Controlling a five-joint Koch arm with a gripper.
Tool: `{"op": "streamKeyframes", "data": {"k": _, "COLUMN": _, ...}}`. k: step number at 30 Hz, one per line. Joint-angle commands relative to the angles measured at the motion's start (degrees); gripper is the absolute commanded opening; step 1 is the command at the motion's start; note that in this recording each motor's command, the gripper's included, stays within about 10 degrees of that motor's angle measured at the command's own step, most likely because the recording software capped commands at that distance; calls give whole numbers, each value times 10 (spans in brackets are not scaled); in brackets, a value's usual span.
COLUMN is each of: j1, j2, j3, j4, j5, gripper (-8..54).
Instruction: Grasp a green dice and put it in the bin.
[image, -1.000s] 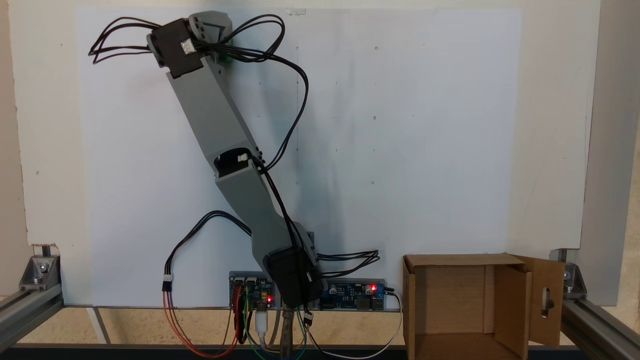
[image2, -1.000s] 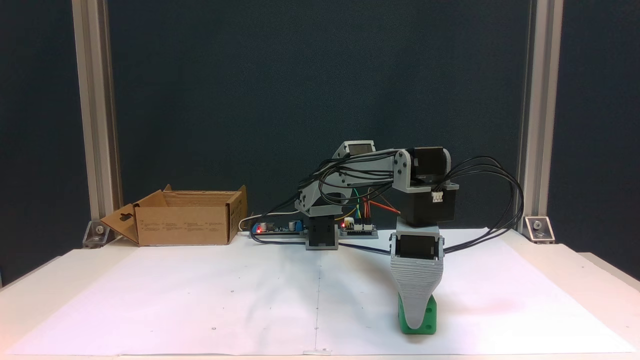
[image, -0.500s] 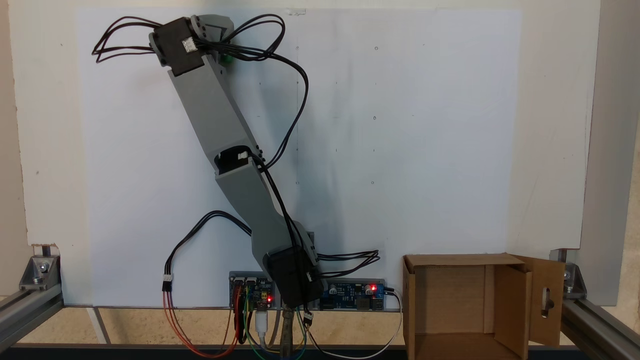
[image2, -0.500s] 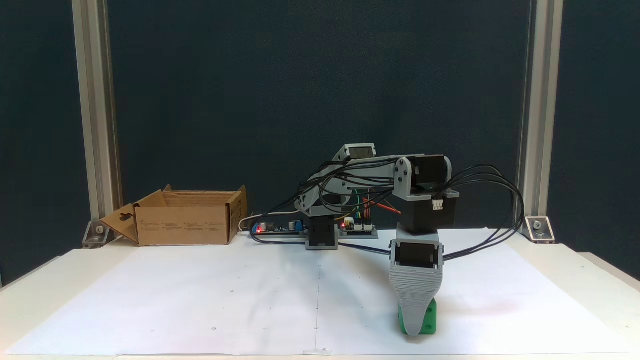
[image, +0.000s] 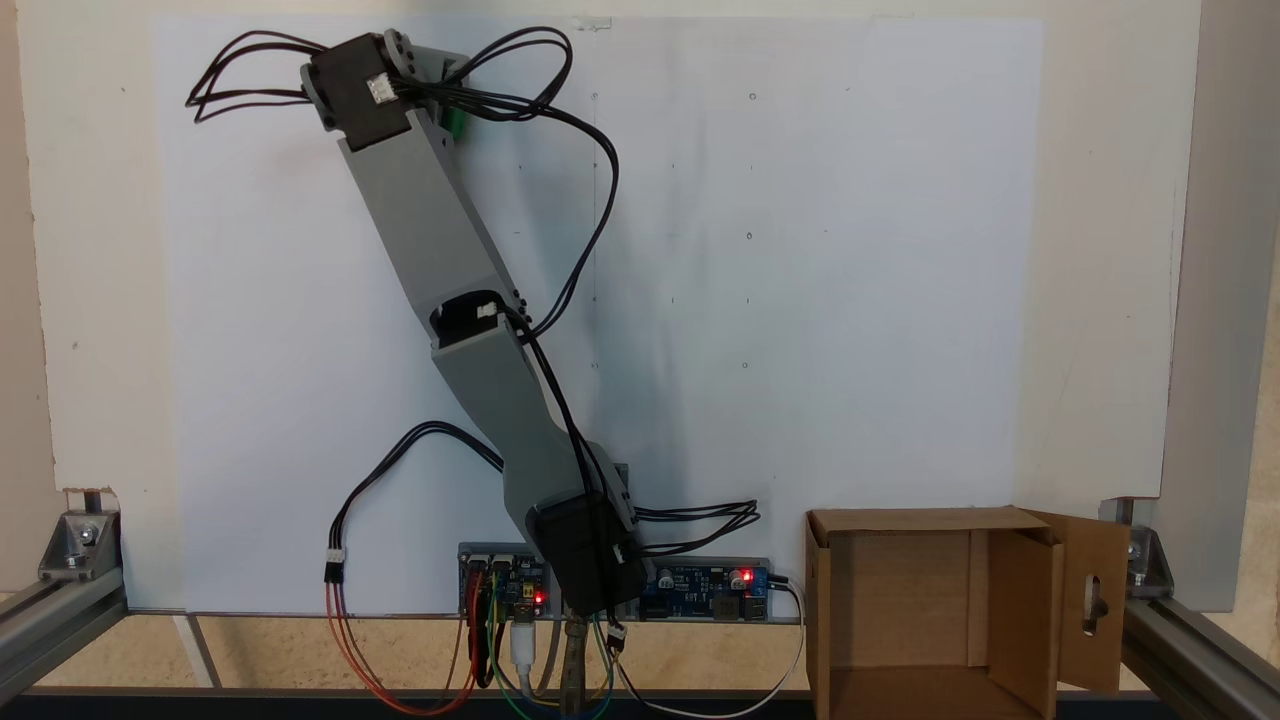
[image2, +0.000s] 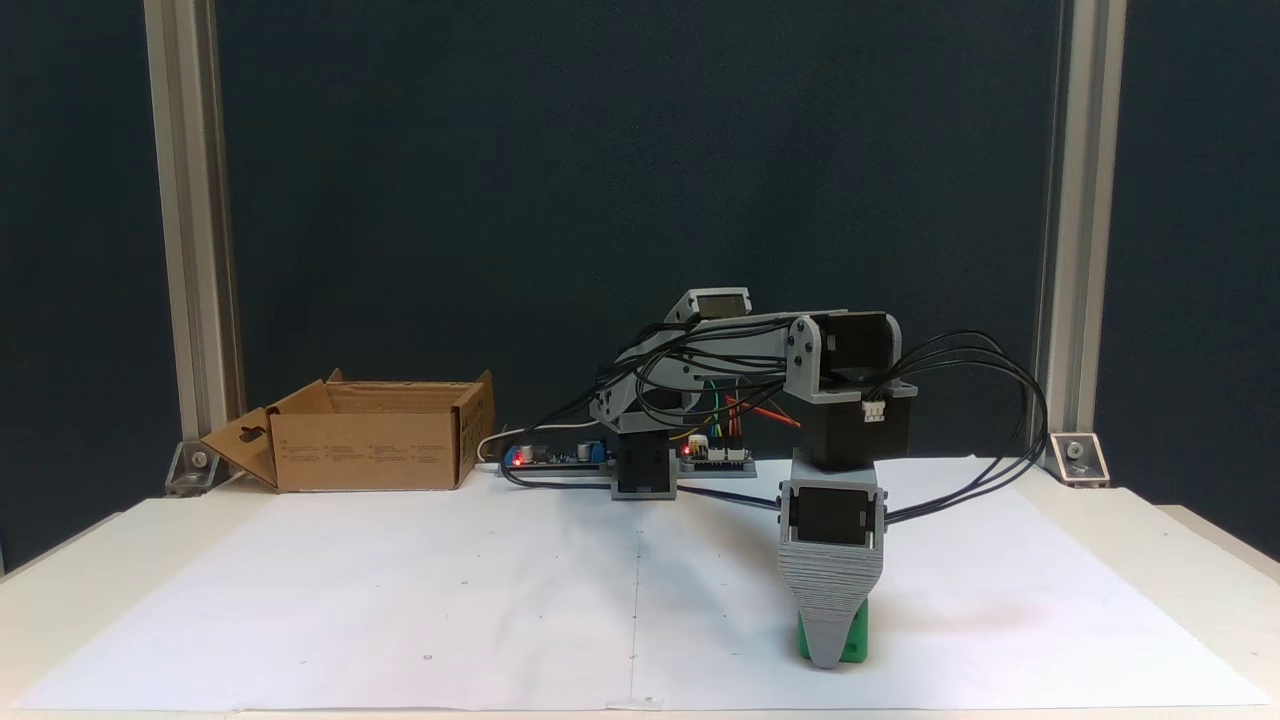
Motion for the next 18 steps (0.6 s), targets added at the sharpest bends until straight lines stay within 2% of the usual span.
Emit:
{"op": "streamKeyframes", "data": {"k": 1, "j1": 7, "j2": 10, "j3": -35, "j4": 2, "j5": 38, "gripper": 119}}
{"op": "streamKeyframes", "data": {"k": 8, "j1": 11, "j2": 10, "j3": -35, "j4": 24, "j5": 38, "gripper": 119}}
{"op": "streamKeyframes", "data": {"k": 18, "j1": 6, "j2": 176, "j3": -35, "j4": 160, "j5": 38, "gripper": 119}}
